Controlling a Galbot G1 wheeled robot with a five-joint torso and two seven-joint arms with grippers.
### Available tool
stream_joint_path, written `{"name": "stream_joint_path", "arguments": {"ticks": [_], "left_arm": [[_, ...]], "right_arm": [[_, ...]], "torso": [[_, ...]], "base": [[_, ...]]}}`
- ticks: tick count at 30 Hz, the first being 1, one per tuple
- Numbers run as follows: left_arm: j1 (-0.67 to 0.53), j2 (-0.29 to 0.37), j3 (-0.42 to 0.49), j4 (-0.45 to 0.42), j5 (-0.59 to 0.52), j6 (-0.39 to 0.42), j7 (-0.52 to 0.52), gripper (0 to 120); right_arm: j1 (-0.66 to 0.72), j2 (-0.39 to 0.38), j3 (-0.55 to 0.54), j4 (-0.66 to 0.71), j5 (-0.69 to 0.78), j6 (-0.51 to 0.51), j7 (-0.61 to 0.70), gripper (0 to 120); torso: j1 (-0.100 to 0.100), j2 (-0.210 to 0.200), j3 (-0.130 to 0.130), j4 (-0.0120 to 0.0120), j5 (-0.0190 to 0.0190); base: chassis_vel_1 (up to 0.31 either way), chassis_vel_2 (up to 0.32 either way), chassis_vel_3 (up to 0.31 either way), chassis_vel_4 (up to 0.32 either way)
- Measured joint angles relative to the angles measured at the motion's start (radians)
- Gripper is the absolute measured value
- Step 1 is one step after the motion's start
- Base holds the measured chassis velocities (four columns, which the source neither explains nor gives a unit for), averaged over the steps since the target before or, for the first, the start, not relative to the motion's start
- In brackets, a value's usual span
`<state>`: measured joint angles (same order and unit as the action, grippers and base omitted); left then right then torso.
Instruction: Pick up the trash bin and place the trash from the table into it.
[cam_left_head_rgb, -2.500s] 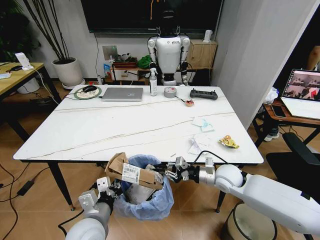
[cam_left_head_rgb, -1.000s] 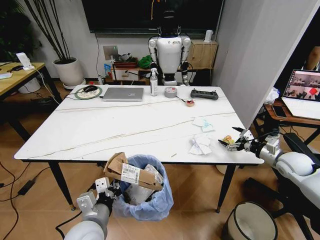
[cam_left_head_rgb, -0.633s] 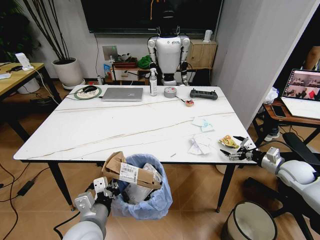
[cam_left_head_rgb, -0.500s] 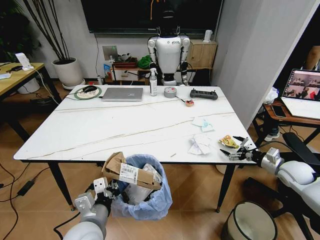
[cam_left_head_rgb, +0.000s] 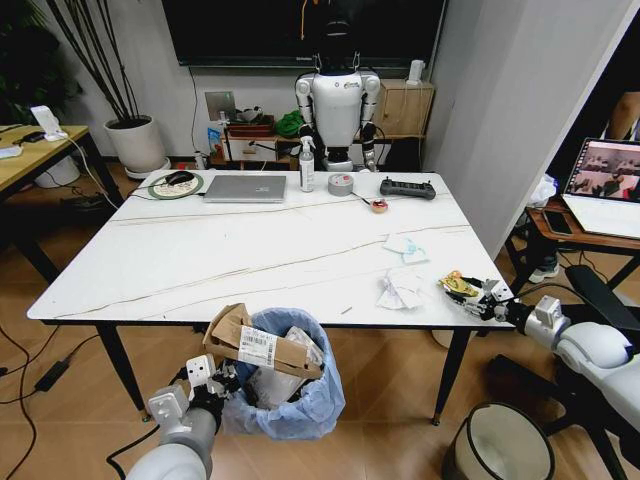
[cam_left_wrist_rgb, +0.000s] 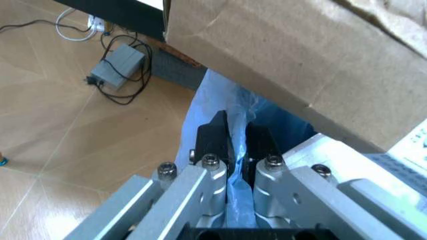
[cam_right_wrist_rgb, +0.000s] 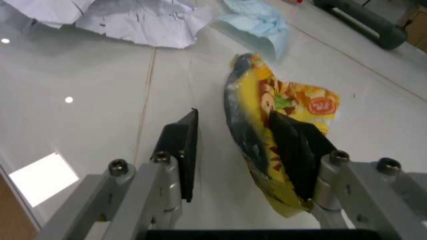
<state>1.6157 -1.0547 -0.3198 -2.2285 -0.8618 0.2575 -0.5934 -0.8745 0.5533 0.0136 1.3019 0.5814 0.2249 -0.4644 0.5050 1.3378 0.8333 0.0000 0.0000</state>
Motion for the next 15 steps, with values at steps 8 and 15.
{"name": "stream_joint_path", "arguments": {"ticks": [8,15], "left_arm": [[-0.005,0.0,0.001,0.003,-0.003,0.0,-0.001,0],[-0.009,0.0,0.003,0.009,-0.005,0.0,-0.002,0]], "right_arm": [[0.015,0.01,-0.003,-0.034,0.0,0.008,-0.016,9],[0.029,0.018,-0.007,-0.043,0.009,0.01,-0.022,0]], "torso": [[0.0,0.0,0.0,0.0001,0.0],[0.0,0.0,0.0,0.0001,0.0002]], "base": [[0.0,0.0,0.0,0.0],[0.0,0.0,0.0,0.0]]}}
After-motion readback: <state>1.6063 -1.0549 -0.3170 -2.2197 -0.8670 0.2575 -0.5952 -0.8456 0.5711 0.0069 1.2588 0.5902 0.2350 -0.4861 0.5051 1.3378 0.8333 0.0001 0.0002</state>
